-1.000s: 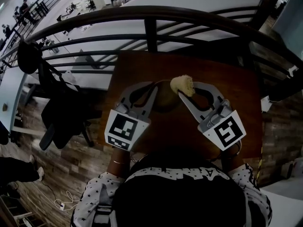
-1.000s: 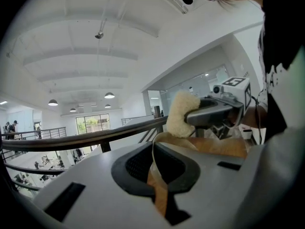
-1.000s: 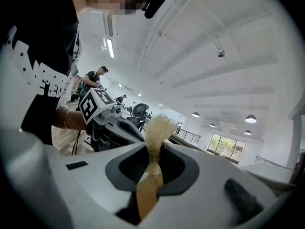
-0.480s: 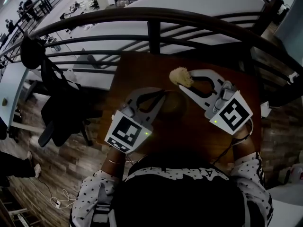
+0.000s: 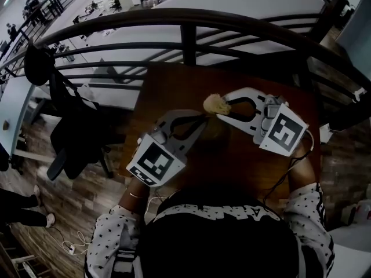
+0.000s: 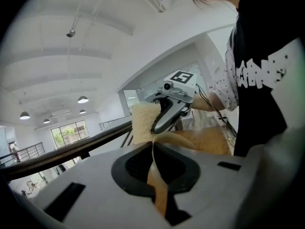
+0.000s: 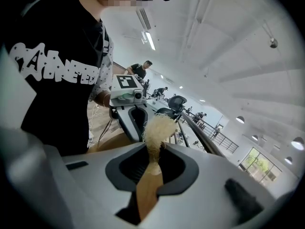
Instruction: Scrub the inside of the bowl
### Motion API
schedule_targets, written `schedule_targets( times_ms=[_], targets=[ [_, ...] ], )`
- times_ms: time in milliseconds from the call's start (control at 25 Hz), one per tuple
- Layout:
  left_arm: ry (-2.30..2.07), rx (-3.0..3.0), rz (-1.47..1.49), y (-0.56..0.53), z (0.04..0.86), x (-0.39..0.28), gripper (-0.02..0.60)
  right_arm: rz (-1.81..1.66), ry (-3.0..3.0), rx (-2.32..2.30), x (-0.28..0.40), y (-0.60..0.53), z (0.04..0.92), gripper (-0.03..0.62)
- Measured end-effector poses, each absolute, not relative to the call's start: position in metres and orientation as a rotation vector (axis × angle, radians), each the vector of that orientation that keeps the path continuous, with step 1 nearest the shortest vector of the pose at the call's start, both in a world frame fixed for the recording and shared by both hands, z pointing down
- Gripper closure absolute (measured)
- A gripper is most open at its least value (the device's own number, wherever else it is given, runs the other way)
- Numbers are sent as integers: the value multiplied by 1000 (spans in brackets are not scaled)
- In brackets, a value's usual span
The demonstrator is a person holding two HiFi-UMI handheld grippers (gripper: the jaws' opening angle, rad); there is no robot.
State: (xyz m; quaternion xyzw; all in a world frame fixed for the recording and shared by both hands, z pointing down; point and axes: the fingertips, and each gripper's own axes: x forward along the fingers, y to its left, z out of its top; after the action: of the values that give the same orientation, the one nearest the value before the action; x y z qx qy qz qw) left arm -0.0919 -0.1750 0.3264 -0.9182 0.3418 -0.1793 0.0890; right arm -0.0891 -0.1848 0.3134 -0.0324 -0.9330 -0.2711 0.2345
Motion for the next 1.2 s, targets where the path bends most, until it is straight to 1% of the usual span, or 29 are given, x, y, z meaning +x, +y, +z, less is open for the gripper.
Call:
schedule_targets(
  times_ms=[400, 840, 1200],
  targets=[
    [852, -2754, -579, -164, 327, -81, 558, -764, -2492, -303, -76, -167, 320, 533],
    [910, -2795, -536, -171, 323, -89, 558, -706, -2524, -271, -71, -172, 322, 534],
    [994, -2822, -452, -172, 317, -99, 558, -727, -2520, -234, -67, -172, 320, 533]
  ],
)
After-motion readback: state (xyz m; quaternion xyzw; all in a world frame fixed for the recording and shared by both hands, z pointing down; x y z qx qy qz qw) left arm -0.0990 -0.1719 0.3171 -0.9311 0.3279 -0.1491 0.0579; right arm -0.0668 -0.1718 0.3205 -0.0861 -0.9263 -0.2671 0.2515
